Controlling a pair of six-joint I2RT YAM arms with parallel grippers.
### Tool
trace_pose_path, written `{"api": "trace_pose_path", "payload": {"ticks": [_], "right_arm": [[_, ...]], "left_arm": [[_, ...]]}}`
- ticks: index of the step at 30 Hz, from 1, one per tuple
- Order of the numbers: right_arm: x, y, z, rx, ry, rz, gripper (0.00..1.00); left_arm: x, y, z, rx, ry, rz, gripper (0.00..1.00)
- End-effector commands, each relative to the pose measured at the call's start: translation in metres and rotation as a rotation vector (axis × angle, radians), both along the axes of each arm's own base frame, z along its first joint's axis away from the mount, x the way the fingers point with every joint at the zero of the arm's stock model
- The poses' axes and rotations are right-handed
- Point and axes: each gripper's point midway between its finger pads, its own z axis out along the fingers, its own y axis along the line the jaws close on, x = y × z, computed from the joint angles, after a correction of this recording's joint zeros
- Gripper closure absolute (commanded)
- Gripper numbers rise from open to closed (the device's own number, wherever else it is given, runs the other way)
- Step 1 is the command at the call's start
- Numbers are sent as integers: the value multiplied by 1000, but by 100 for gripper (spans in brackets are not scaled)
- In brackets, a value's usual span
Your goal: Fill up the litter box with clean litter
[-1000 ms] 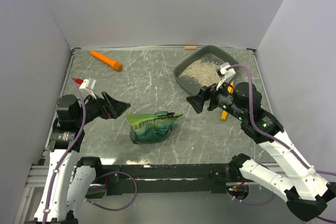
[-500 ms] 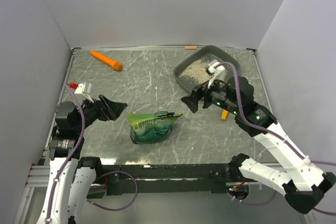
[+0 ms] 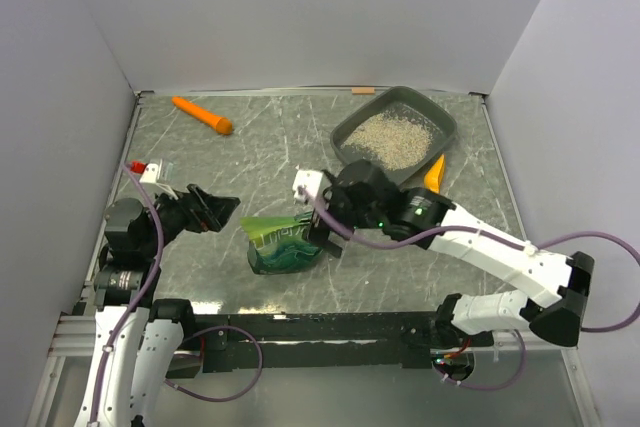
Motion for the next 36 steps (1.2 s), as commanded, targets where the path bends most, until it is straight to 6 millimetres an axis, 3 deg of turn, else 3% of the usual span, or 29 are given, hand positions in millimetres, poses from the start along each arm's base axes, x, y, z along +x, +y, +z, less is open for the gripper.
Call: {"api": "trace_pose_path", "payload": {"ticks": [1, 13, 25, 36], "right_arm": [[8, -15, -20, -162, -154, 69, 0], [15, -12, -22, -118, -284, 135, 1], [27, -6, -30, -92, -249, 136, 7], [32, -3, -49, -100, -188, 152, 9]], "left_arm": [[2, 4, 11, 20, -71, 24, 3], [-6, -7, 8, 3, -83, -21, 3], [-9, -9, 7, 3, -84, -30, 3], [-8, -11, 6, 3, -81, -39, 3]]}}
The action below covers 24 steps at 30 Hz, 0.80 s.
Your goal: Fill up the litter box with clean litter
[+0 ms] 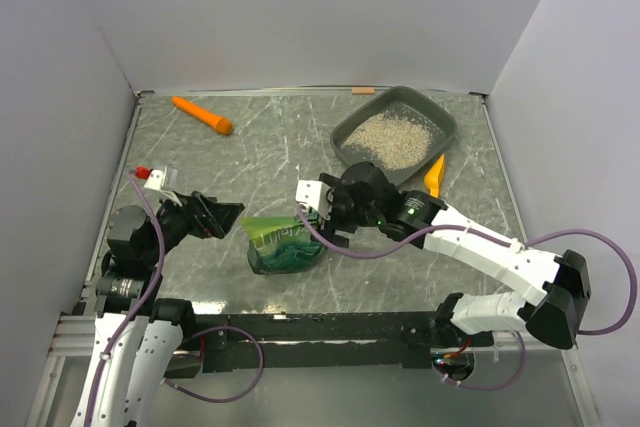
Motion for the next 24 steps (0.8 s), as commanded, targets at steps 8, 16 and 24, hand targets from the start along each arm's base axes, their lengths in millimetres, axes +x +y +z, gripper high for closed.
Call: {"api": "trace_pose_path", "payload": {"ticks": [8, 16, 24], "right_arm": [[-2, 11, -15, -17, 65, 47, 56], [13, -5, 2, -6, -7, -84, 100], [17, -42, 50, 88, -103, -263, 100]], "left_arm": [[1, -2, 6, -3, -37, -9, 3], [1, -4, 5, -3, -35, -15, 3], [1, -5, 5, -7, -36, -21, 3]]}}
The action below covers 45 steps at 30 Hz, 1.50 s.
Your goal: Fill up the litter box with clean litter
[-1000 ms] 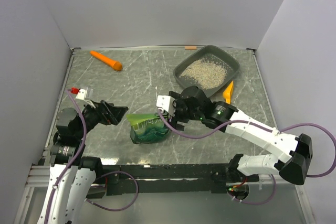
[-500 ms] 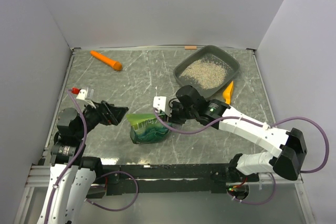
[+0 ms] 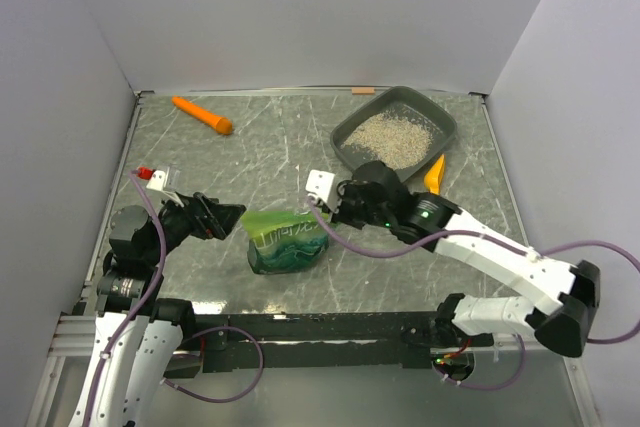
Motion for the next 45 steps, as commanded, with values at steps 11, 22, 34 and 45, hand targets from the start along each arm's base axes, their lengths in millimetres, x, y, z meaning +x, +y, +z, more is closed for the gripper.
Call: {"api": "trace_pose_path", "payload": {"ticks": [11, 22, 34, 45], "right_arm": [[17, -104, 18, 108, 55, -683, 100], [7, -132, -93, 225, 562, -1129, 100], [-6, -172, -165, 390, 774, -1384, 91], [0, -185, -153, 469, 688, -1395, 21]], "left_arm": [[3, 3, 10, -3, -38, 26, 3], [3, 0, 7, -1, -26, 16, 3], [7, 0, 1, 2, 4, 17, 3], [13, 0, -7, 7, 55, 24, 3]]}}
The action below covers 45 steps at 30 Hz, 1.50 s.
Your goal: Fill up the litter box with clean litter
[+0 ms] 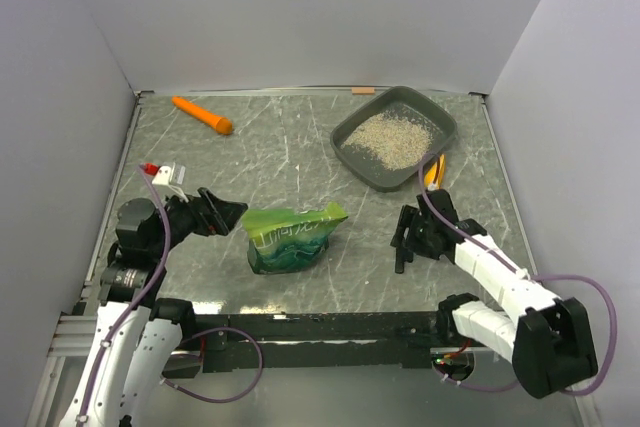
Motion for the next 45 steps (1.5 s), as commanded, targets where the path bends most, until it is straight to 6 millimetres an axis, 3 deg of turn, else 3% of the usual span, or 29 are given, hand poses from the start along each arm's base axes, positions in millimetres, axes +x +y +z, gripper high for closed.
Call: {"api": "trace_pose_path", "payload": {"ticks": [1, 4, 5, 8, 11, 23, 37, 45], "right_arm": [[24, 0, 38, 14, -170, 3, 20], [37, -4, 79, 10, -298, -3, 19], [42, -2, 94, 18, -340, 0, 18], [49, 0, 122, 25, -416, 23, 16], [53, 3, 133, 36, -451, 44, 16], [58, 14, 119, 66, -470, 106, 15], [57, 17, 101, 68, -471, 139, 14], [57, 21, 102, 87, -481, 146, 14]], "left_arm": [[4, 1, 7, -2, -2, 15, 3], [10, 4, 4, -6, 49, 49, 3], [12, 5, -6, -1, 105, 55, 3], [13, 1, -23, -7, 238, 46, 3], [11, -8, -32, -63, 315, 15, 3], [-9, -40, -36, -273, 530, -126, 3], [-21, -37, -45, -294, 610, -79, 3], [-5, -40, -47, -331, 600, -79, 3]]}}
